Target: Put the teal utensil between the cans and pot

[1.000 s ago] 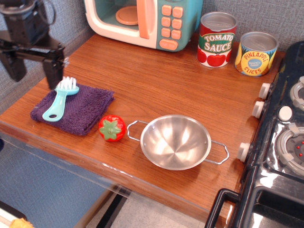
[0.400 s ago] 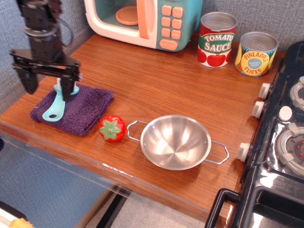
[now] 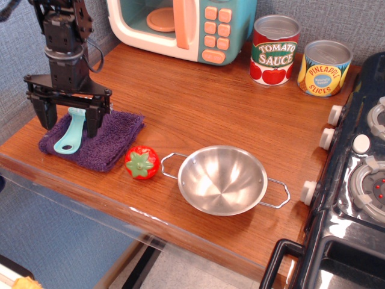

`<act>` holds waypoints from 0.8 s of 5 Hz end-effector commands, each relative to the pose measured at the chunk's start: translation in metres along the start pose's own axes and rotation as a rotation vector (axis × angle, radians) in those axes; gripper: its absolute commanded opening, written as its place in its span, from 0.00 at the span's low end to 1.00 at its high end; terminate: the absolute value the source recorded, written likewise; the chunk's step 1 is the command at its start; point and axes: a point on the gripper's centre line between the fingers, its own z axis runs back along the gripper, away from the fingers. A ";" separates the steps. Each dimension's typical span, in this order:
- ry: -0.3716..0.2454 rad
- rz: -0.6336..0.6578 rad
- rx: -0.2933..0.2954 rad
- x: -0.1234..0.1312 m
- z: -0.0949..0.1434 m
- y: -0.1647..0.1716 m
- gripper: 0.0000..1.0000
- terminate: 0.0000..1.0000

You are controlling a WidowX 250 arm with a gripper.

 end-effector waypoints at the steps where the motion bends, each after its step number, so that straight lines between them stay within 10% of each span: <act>1: -0.029 0.011 0.039 0.010 0.001 0.003 0.00 0.00; 3: -0.037 -0.030 0.049 0.011 0.007 -0.008 0.00 0.00; 4: -0.156 -0.099 0.015 0.007 0.057 -0.030 0.00 0.00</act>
